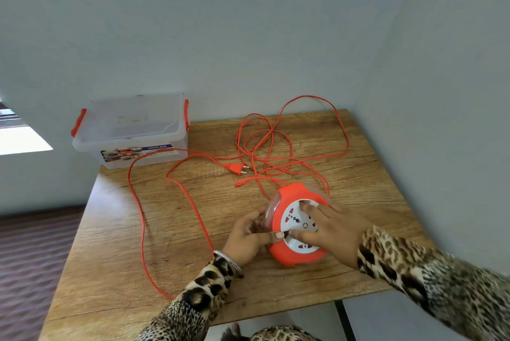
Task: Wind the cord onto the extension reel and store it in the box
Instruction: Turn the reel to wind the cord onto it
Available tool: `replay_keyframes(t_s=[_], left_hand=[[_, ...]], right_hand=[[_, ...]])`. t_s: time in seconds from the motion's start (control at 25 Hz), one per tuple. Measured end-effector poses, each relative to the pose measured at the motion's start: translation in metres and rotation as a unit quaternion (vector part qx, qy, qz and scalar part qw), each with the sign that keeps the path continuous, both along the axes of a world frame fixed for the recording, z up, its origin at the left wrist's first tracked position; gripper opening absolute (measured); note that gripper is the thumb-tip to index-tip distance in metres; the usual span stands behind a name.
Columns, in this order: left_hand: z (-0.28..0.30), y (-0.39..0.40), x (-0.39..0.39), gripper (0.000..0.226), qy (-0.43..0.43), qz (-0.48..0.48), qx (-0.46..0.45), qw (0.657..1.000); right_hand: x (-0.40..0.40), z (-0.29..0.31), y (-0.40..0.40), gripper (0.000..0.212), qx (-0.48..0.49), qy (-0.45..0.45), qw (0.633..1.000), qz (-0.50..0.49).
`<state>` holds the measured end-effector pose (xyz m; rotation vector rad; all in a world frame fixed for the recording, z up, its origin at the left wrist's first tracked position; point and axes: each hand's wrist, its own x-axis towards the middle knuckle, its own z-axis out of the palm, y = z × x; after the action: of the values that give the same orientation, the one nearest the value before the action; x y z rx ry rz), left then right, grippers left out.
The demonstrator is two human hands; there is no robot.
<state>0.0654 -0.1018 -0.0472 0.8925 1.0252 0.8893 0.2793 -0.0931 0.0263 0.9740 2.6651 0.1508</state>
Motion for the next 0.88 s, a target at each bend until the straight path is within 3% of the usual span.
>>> replay_keyframes(t_s=[0.12, 0.28, 0.4, 0.56, 0.6, 0.64, 0.76, 0.84, 0.88], left_hand=[[0.004, 0.007, -0.001, 0.055, 0.025, -0.014, 0.006, 1.000], [0.003, 0.003, -0.001, 0.051, 0.029, -0.007, 0.005, 1.000], [0.002, -0.003, 0.001, 0.051, 0.039, 0.012, 0.021, 0.999], [-0.001, -0.009, 0.004, 0.054, 0.024, 0.044, 0.023, 0.998], [-0.003, -0.010, 0.005, 0.053, 0.024, 0.049, 0.023, 0.998], [-0.004, -0.012, 0.006, 0.051, 0.024, 0.055, 0.023, 0.998], [-0.007, -0.017, 0.008, 0.046, 0.029, 0.069, 0.018, 0.997], [-0.008, -0.017, 0.009, 0.045, 0.033, 0.073, 0.015, 0.997], [-0.009, -0.016, 0.009, 0.046, 0.031, 0.072, 0.009, 0.997]], right_hand=[[-0.004, 0.001, 0.022, 0.051, -0.043, -0.116, 0.992, 0.039], [-0.008, -0.009, 0.022, 0.058, -0.031, -0.134, 0.990, 0.012], [-0.010, -0.017, 0.008, 0.066, -0.071, -0.016, 0.989, -0.128], [-0.025, -0.031, -0.016, 0.072, -0.108, 0.142, 0.926, -0.333], [-0.029, -0.033, -0.018, 0.076, -0.149, 0.189, 0.891, -0.384], [-0.032, -0.034, -0.018, 0.080, -0.208, 0.251, 0.834, -0.444], [-0.044, -0.034, -0.016, 0.085, -0.339, 0.416, 0.620, -0.573], [-0.050, -0.031, -0.016, 0.084, -0.381, 0.452, 0.536, -0.603], [-0.049, -0.025, -0.016, 0.081, -0.403, 0.456, 0.514, -0.605]])
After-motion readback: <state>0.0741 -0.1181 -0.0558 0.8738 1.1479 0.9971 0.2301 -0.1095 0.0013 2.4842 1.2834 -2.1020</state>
